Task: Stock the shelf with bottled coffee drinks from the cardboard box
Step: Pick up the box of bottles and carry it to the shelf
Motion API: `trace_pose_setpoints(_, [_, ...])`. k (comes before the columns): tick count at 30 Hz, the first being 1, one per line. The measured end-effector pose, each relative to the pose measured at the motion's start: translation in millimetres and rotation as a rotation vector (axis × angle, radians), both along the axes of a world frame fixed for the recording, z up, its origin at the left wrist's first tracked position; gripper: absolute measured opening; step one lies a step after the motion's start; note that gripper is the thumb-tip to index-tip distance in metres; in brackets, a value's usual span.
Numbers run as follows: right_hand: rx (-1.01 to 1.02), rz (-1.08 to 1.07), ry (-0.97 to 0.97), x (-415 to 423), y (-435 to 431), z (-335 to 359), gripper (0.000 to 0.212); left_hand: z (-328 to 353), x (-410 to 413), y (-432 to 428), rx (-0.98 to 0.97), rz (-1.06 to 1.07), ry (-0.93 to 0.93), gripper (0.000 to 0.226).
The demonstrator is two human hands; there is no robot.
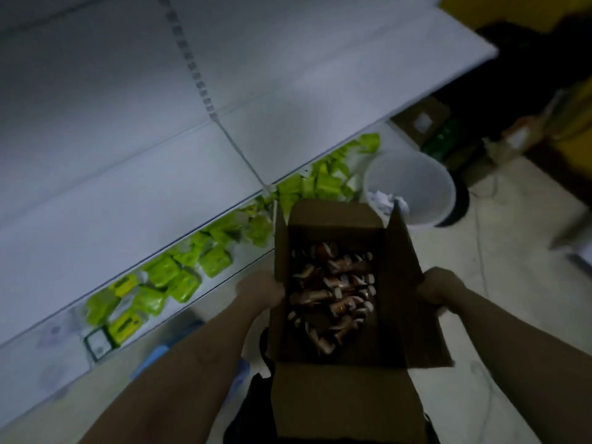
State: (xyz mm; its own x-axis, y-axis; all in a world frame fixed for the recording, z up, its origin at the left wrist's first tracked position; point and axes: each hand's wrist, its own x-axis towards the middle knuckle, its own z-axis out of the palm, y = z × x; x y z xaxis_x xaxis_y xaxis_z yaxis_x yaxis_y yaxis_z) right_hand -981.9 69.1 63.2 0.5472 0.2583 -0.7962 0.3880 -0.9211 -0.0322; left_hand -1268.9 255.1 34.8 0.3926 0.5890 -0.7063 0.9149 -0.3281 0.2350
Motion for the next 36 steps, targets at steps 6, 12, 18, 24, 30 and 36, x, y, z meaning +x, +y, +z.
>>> trace_pose_setpoints(6, [0.075,-0.323,-0.077,-52.5,-91.5,-7.1,0.018,1.4,22.3,-9.6,0.023,-0.267,-0.092,0.02])
trace_pose_setpoints(12, [0.157,-0.569,-0.119,-99.8,-168.9,-62.6,0.015,-33.6,51.6,-36.8,0.126,-0.524,-0.026,0.037])
trace_pose_setpoints(18, [0.108,-0.684,-0.157,-142.5,-199.3,-147.2,0.018,-122.3,65.7,-49.8,0.139,-0.626,0.052,0.043])
trace_pose_setpoints(24, [0.043,-0.8,-0.225,-185.5,-195.7,-263.9,0.02,-256.2,79.1,-44.2,0.085,-0.743,-0.018,0.038])
trace_pose_setpoints(30, [0.097,-0.844,-0.375,-210.2,-185.3,-348.2,0.021,-356.0,83.5,-23.8,0.205,-0.925,-0.213,0.04])
trace_pose_setpoints(36, [0.146,-1.003,-0.426,-255.8,-178.7,-407.3,0.018,-402.2,63.9,-12.2,0.279,-0.936,-0.409,0.044])
